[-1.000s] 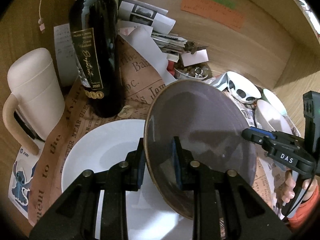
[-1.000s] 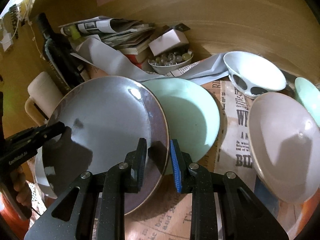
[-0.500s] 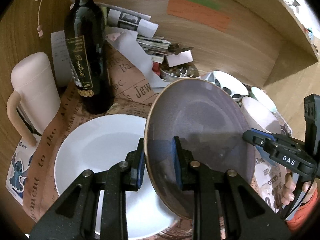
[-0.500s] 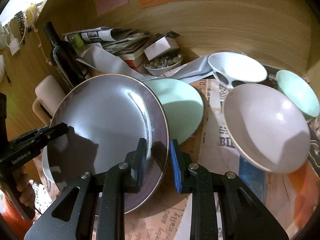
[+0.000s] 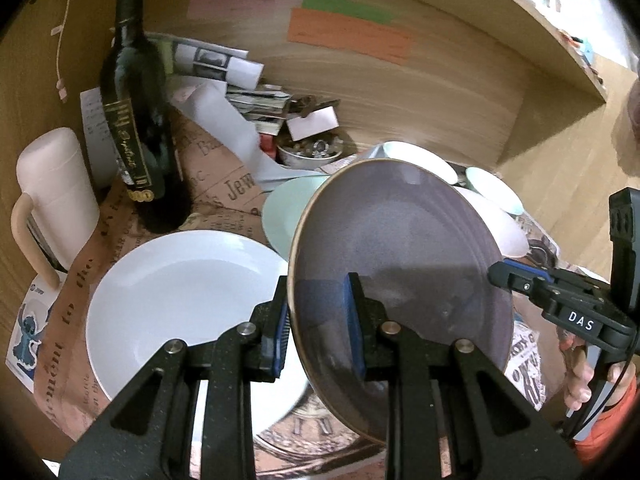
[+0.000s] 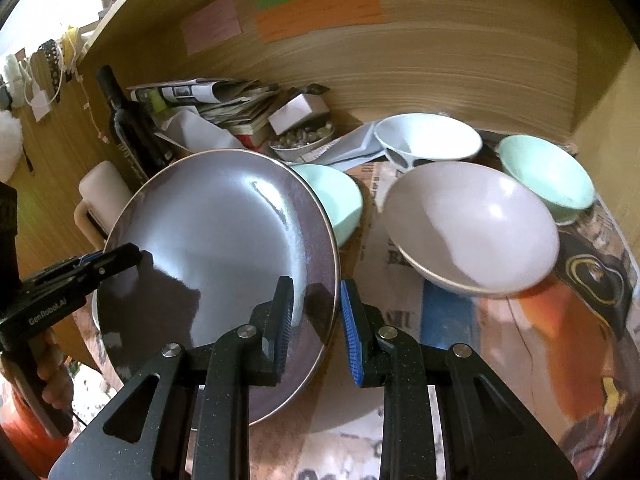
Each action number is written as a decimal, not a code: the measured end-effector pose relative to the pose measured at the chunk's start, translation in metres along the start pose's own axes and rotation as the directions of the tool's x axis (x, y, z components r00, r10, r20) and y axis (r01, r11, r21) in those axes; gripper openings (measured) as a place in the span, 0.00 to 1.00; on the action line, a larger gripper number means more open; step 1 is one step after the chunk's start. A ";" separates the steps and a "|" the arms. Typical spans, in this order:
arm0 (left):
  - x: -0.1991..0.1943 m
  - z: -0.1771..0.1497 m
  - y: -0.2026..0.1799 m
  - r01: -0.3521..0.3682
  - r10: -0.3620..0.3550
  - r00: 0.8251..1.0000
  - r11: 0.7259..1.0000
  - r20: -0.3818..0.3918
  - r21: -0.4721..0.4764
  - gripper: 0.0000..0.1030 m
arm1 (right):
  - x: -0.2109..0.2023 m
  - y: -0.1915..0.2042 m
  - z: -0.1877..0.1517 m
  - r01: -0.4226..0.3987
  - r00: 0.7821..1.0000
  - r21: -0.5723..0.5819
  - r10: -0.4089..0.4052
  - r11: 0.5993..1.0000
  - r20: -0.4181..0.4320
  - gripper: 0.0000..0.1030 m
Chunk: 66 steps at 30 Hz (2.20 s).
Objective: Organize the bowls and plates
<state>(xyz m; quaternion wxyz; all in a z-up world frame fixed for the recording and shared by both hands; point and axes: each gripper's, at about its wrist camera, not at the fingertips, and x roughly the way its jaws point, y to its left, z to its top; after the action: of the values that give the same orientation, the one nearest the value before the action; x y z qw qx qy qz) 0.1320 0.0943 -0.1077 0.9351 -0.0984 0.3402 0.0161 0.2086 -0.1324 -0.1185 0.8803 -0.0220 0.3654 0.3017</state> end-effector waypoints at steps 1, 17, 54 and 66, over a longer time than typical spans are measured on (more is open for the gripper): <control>-0.001 -0.002 -0.003 0.005 -0.005 1.000 1.000 0.001 0.004 0.24 | -0.002 -0.001 -0.002 0.005 1.000 0.003 -0.005 1.000 0.002 0.21; 0.011 -0.021 -0.034 0.075 -0.073 0.996 0.997 -0.041 0.037 0.25 | -0.030 -0.024 -0.030 0.062 0.998 0.063 -0.063 0.996 0.001 0.21; 0.068 -0.045 -0.071 0.116 -0.103 0.979 0.991 -0.177 0.064 0.32 | -0.023 -0.069 -0.065 0.115 0.991 0.131 -0.105 0.985 -0.079 0.21; 0.065 -0.048 -0.077 0.083 -0.057 0.986 0.983 -0.155 0.162 0.32 | -0.020 -0.062 -0.069 0.164 0.985 0.050 -0.161 0.985 -0.057 0.24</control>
<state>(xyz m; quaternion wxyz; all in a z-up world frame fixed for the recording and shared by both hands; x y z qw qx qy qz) 0.1587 0.0069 -0.1716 0.9118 -0.0323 0.4059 -0.0531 0.1882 -0.2115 -0.1666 0.8924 -0.0355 0.3935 0.2181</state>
